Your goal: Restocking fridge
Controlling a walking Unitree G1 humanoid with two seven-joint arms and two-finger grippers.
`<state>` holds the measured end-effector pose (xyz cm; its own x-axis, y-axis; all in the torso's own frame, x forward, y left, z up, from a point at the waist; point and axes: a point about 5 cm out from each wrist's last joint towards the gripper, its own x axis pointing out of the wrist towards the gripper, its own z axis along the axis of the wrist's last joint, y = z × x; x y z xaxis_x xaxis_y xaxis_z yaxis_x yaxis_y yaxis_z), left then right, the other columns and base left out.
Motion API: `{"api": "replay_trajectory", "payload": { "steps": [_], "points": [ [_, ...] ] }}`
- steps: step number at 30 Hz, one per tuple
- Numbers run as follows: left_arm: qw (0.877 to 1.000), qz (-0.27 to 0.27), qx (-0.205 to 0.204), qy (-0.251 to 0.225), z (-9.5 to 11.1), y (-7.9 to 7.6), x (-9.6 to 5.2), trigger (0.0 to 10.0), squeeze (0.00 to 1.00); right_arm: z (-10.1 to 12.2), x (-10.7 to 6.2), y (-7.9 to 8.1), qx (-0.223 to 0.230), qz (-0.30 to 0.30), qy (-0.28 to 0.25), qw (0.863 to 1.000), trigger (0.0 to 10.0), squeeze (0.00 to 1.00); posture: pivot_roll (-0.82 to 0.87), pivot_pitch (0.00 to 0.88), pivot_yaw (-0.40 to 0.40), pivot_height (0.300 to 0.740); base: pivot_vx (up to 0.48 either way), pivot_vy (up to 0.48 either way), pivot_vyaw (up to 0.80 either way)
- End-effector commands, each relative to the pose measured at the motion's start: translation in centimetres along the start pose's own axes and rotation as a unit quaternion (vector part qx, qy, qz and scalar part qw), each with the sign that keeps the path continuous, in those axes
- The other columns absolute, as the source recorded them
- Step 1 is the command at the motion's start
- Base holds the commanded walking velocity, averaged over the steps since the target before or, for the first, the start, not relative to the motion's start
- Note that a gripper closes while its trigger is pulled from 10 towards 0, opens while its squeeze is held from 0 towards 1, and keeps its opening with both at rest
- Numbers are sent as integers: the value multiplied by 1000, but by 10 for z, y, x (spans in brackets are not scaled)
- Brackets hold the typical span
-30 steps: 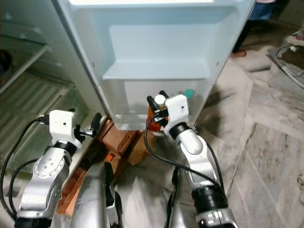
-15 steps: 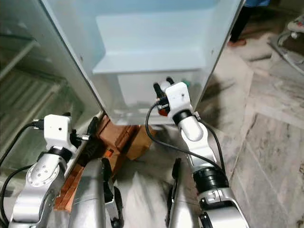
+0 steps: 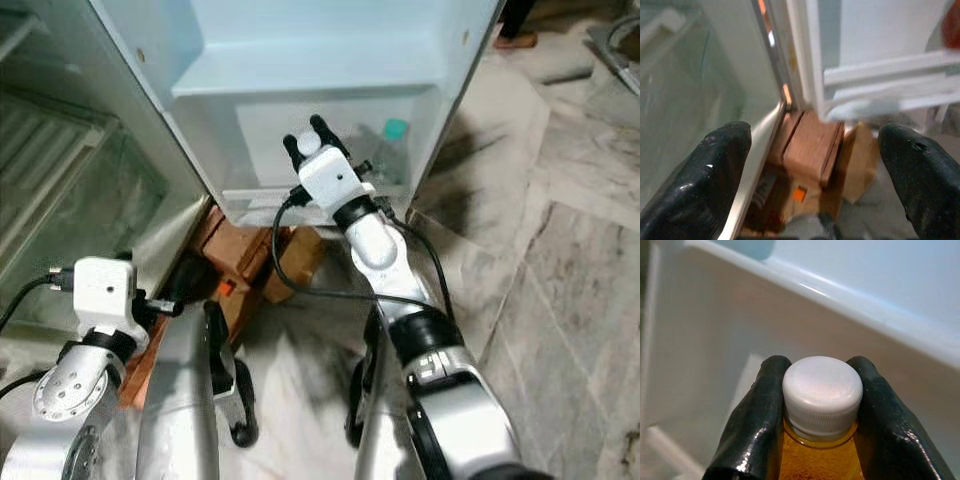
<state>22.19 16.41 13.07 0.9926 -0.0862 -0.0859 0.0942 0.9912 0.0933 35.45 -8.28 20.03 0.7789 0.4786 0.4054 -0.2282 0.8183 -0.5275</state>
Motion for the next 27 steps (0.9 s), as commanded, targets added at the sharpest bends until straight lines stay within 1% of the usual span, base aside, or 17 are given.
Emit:
{"api": "replay_trajectory", "payload": {
  "steps": [1, 4, 5, 6, 7, 8, 10, 13, 14, 15, 17, 18, 19, 20, 22, 25, 27],
  "points": [
    [1000, 5, 5, 7, 1, 1, -6, 10000, 0, -6, -1, -2, -14, -17, 16, 1000, 10000, 0, 191, 415, 51, 526, 0, 0, 0],
    [1000, 4, 5, 10, 2, 0, -10, 10000, 0, -10, -1, -3, -17, -30, 26, 999, 10000, 0, 199, 421, 52, 526, 0, 0, 0],
    [1000, 2, 5, 16, 3, -1, -12, 10000, 0, -23, -5, 1, 19, -46, 64, 997, 10000, 0, 208, 426, 56, 526, 0, 0, 0],
    [1000, 2, 5, 16, 3, -1, -12, 10000, 0, -23, -5, 1, 19, -46, 64, 997, 10000, 0, 208, 426, 56, 526, 0, 0, 0],
    [1000, -2, 5, 23, 3, -2, -14, 10000, 0, -38, -11, 6, 58, -63, 110, 990, 10000, 0, 218, 433, 60, 526, 0, 0, 0],
    [1000, -4, 6, 25, 3, -2, -15, 10000, 0, -43, -13, 8, 72, -70, 126, 987, 10000, 0, 218, 433, 60, 526, 0, 0, 0],
    [1000, -5, 6, 27, 3, -2, -16, 10000, 0, -47, -15, 9, 83, -76, 142, 984, 10000, 0, 223, 439, 64, 526, 0, 0, 0],
    [999, -8, 9, 32, 4, -1, -18, 10000, 0, -60, -20, 11, 115, -109, 192, 969, 10000, 0, 228, 441, 72, 526, 0, 0, 0],
    [999, -9, 12, 34, 4, 0, -17, 10000, 0, -65, -20, 7, 118, -129, 215, 961, 10000, 0, 229, 438, 73, 526, 0, 0, 0],
    [999, -9, 12, 34, 4, 0, -17, 10000, 0, -65, -20, 7, 118, -129, 215, 961, 10000, 0, 229, 438, 73, 526, 0, 0, 0],
    [999, -9, 13, 35, 4, 0, -15, 10000, 0, -68, -21, 3, 121, -148, 233, 953, 10000, 0, 228, 437, 75, 526, 0, 0, 0],
    [999, -9, 13, 35, 4, 0, -15, 10000, 0, -68, -21, 3, 121, -148, 233, 953, 10000, 0, 228, 437, 75, 526, 0, 0, 0],
    [999, -11, 14, 35, 5, -1, -14, 10000, 0, -73, -21, -1, 130, -159, 252, 946, 10000, 0, 225, 430, 74, 526, 0, 0, 0],
    [999, -13, 16, 34, 6, -2, -14, 10000, 0, -75, -22, -5, 134, -164, 259, 942, 10000, 996, 225, 430, 74, 526, 0, 0, 0],
    [999, -16, 17, 34, 6, -4, -13, 10000, 0, -76, -22, -8, 137, -169, 267, 939, 10000, 1000, 225, 426, 75, 526, 0, 0, 0],
    [999, -16, 17, 34, 6, -4, -11, 10000, 0, -75, -20, -14, 125, -173, 265, 940, 10000, 1000, 222, 419, 76, 526, 0, 0, 0],
    [999, -17, 18, 34, 6, -3, -9, 10000, 0, -75, -18, -18, 127, -177, 261, 940, 10000, 1000, 221, 411, 78, 526, 0, 0, 0]
  ]
}}
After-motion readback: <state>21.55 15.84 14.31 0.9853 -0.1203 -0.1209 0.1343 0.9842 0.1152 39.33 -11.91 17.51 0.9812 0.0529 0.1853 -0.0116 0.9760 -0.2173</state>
